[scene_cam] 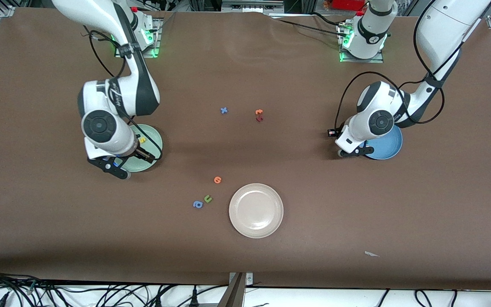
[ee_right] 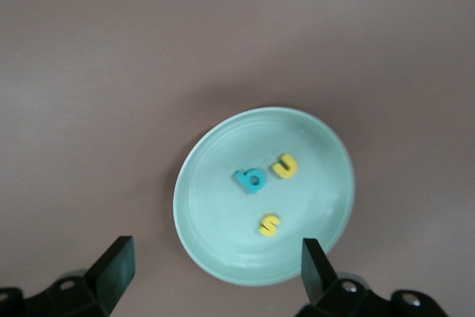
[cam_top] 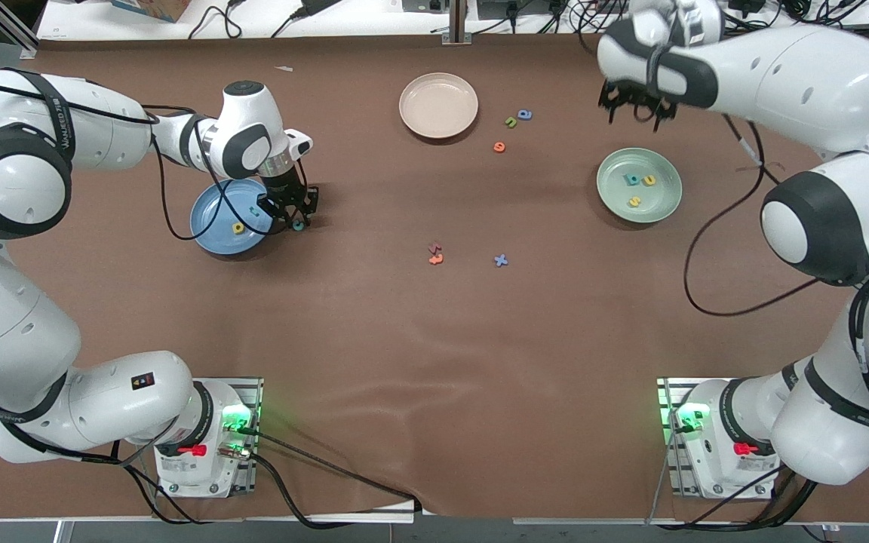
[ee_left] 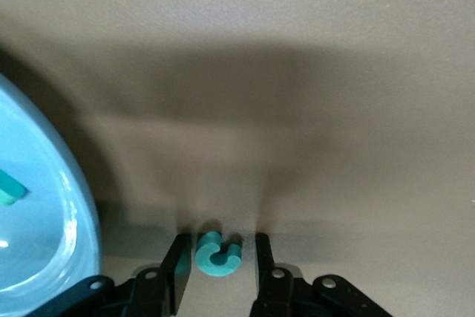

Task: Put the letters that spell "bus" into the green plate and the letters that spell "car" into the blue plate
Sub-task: 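Return the right gripper to rest while the left gripper lifts the c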

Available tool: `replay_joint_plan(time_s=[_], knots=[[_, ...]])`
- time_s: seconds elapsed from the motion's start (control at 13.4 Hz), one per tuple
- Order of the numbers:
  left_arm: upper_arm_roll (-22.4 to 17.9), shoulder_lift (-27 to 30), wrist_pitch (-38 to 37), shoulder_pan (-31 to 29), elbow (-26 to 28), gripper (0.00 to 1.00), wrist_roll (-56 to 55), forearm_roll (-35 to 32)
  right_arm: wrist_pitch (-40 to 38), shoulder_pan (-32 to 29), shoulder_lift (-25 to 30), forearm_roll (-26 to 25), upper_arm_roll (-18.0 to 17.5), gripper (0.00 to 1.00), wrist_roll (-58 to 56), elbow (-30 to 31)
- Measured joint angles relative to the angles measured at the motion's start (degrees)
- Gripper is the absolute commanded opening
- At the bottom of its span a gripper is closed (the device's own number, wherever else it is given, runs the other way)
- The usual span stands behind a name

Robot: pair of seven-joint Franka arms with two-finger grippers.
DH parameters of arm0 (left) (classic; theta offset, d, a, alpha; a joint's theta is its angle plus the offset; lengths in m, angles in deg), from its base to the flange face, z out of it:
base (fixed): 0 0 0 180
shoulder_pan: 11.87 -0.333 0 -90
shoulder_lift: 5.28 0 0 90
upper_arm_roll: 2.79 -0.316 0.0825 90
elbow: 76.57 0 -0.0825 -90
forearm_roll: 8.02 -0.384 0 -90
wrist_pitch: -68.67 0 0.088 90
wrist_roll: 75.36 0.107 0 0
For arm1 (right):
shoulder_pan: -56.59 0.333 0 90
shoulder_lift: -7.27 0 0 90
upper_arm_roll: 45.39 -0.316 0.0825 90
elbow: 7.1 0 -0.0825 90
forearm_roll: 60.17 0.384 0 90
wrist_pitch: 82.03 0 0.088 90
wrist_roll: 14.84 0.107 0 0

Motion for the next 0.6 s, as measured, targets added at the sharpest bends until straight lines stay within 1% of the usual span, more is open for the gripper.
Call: replay_joint_plan(time_s=[0.22, 0.45, 0.6], knots=[[-0.01, -0.02, 0.08, -0.07, 0.00, 0.43, 0.00, -0.01, -9.94, -0.01, 0.72, 2.34, 3.31, 1.00, -6.97, -10.08], [-0.01, -0.03, 0.08, -0.08, 0.00, 0.43, 0.00, -0.01, -17.34, -0.07, 2.89, 4.07, 6.62, 1.00, -19.61, -14.48], [-0.01, -0.03, 0.08, -0.08, 0.00, 0.43, 0.01, -0.03, -21.08, -0.16, 5.17, 4.16, 7.51, 1.00, -25.49, -15.76]])
